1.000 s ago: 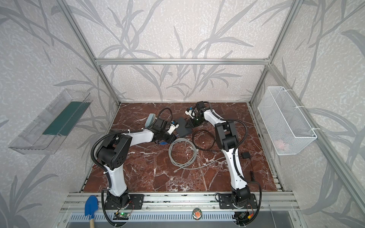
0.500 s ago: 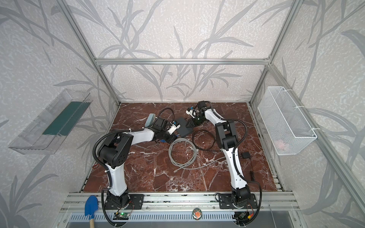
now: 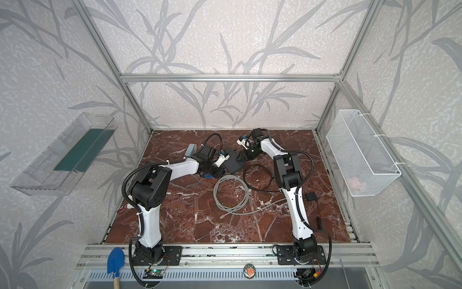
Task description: Insert the plug into the switch port
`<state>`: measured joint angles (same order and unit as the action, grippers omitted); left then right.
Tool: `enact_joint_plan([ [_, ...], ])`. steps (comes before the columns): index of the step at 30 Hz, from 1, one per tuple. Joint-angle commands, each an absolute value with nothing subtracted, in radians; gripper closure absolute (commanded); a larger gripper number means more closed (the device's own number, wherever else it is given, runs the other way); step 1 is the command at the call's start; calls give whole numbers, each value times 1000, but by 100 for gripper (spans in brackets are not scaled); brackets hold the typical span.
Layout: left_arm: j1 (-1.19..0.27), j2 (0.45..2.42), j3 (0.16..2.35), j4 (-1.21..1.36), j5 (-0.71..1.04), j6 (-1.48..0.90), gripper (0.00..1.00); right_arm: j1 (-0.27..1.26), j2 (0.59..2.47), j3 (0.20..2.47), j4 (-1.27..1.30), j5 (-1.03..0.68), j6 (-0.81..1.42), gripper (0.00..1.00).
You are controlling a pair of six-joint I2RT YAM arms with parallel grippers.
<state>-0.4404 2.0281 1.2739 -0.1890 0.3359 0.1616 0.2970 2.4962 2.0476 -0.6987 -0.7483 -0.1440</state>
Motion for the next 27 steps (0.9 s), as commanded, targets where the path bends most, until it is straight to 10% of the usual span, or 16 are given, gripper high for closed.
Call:
enact_joint_plan([
  [1, -428, 2073, 1260, -225, 237, 105, 86, 301, 2494, 2012, -738, -771, -139, 60],
  [27, -470, 2122, 1274, -145, 388, 174, 87, 395, 2572, 2071, -1042, -1158, -549, 59],
])
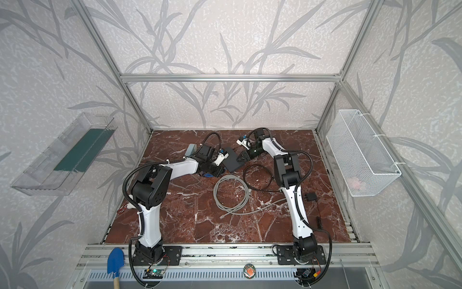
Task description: Insert the plug into the switch port
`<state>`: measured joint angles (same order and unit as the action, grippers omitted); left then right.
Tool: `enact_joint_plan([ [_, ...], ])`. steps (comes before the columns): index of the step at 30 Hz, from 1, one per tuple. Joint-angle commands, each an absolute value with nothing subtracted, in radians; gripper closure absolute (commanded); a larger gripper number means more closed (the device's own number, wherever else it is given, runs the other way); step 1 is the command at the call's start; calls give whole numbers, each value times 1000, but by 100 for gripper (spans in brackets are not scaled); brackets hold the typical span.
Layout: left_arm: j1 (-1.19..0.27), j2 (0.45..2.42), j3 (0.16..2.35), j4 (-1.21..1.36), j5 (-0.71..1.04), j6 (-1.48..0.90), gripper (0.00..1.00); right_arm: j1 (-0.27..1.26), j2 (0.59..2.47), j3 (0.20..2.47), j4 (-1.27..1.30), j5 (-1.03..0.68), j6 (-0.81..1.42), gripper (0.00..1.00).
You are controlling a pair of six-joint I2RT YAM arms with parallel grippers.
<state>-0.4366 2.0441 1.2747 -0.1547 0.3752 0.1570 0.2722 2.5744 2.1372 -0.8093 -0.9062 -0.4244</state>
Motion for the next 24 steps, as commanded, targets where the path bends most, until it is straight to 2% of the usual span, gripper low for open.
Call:
enact_joint_plan([
  [1, -478, 2124, 1283, -154, 390, 180, 87, 408, 2569, 2065, -1061, -1172, -581, 60],
  [10, -517, 2164, 1342, -175, 393, 160, 87, 475, 2577, 2047, -1219, -1269, -776, 60],
  [14, -517, 2173, 1351, -171, 370, 127, 85, 488, 2561, 2038, -1196, -1246, -759, 60],
  [16, -507, 2163, 1334, -162, 357, 111, 83, 479, 2545, 2030, -1128, -1218, -694, 60],
  [21, -462, 2119, 1289, -224, 314, 98, 72, 398, 2450, 1937, -731, -965, -259, 60],
  [24, -446, 2085, 1270, -271, 298, 106, 68, 328, 2398, 1885, -550, -906, -75, 60],
])
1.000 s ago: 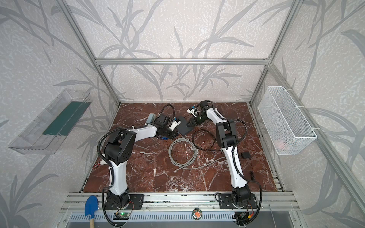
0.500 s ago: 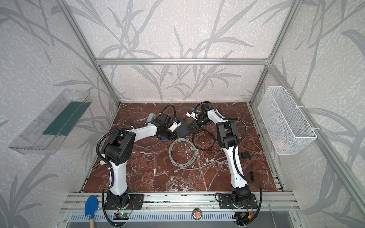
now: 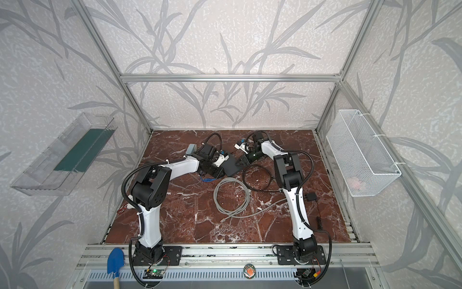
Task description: Insert the plug into the switch port
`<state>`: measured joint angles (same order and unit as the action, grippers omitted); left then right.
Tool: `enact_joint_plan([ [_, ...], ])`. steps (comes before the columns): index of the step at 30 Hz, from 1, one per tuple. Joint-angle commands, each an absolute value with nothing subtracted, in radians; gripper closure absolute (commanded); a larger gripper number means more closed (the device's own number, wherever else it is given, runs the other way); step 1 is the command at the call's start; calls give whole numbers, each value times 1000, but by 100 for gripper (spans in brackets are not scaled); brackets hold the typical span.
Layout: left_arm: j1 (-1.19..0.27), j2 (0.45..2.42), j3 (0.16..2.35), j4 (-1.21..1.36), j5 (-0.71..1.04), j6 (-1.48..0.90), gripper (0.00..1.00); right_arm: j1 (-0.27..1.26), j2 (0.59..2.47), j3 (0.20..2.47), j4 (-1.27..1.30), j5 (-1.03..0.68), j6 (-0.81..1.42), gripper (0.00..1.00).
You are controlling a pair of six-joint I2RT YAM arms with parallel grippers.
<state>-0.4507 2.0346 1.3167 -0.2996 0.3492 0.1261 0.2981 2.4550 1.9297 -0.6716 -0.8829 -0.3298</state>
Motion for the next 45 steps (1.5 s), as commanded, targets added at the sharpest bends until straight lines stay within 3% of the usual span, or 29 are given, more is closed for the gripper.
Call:
enact_joint_plan([
  [1, -438, 2074, 1267, -288, 306, 105, 67, 311, 2384, 1872, -508, -898, -37, 59],
  [10, -378, 1972, 1241, -359, 400, 89, 56, 273, 2397, 1972, -536, -831, -21, 59],
  [24, -367, 1952, 1204, -358, 393, 47, 57, 306, 2438, 2043, -549, -832, -23, 57],
  [34, -407, 2002, 1230, -354, 360, 68, 61, 349, 2494, 2099, -738, -749, -122, 55],
  [45, -428, 2033, 1201, -279, 318, 67, 84, 395, 2506, 2036, -798, -743, -166, 57],
])
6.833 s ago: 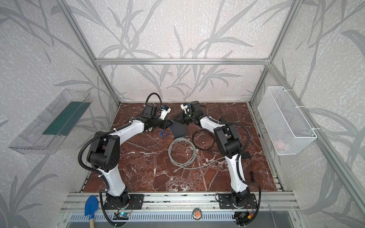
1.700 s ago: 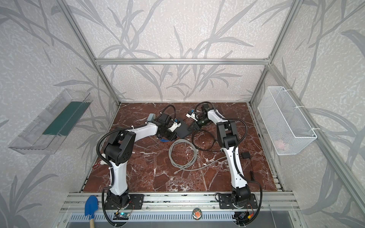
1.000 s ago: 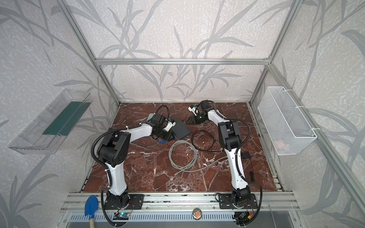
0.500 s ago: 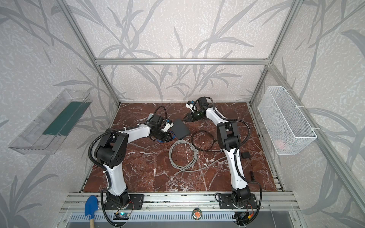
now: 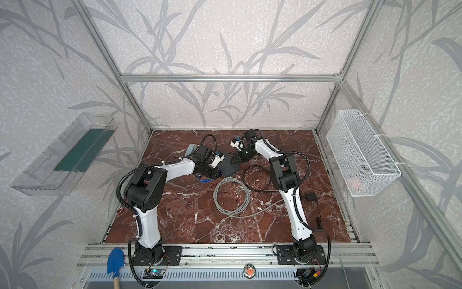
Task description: Insert the plug into the switch port
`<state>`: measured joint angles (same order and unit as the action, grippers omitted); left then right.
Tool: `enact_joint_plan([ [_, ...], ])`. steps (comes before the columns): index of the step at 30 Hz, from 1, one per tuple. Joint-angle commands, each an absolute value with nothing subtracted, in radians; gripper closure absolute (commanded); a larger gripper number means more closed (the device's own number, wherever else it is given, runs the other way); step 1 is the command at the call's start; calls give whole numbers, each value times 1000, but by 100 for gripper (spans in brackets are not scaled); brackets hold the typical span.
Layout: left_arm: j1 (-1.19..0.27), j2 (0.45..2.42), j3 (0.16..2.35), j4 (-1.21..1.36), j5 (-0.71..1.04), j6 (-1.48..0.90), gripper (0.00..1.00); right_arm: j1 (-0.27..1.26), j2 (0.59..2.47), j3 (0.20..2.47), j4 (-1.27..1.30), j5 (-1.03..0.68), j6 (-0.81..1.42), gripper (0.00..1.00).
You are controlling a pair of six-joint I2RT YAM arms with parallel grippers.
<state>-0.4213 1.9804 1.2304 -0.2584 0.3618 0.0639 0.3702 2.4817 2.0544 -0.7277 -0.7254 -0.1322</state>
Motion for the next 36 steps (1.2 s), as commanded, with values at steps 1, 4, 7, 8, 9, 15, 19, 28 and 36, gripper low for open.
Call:
enact_joint_plan([
  [1, -429, 2037, 1206, -278, 313, 67, 85, 401, 2507, 2032, -806, -740, -171, 58],
  [4, -430, 2035, 1212, -260, 312, 82, 89, 413, 2507, 2021, -832, -737, -187, 59],
  [7, -429, 2035, 1210, -221, 323, 103, 91, 426, 2504, 2005, -843, -754, -199, 61],
  [8, -429, 2041, 1218, -219, 327, 110, 91, 432, 2502, 1999, -847, -763, -204, 62],
  [9, -428, 2049, 1228, -219, 327, 115, 92, 437, 2501, 1994, -849, -768, -206, 63],
  [15, -428, 2078, 1286, -226, 348, 138, 94, 462, 2474, 1944, -858, -831, -237, 65],
  [19, -428, 2094, 1316, -224, 370, 155, 95, 483, 2474, 1934, -895, -881, -282, 66],
  [28, -411, 2101, 1351, -243, 394, 153, 93, 485, 2444, 1944, -887, -929, -269, 65],
  [36, -369, 2032, 1309, -376, 475, 162, 76, 364, 2349, 1974, -605, -775, 48, 60],
])
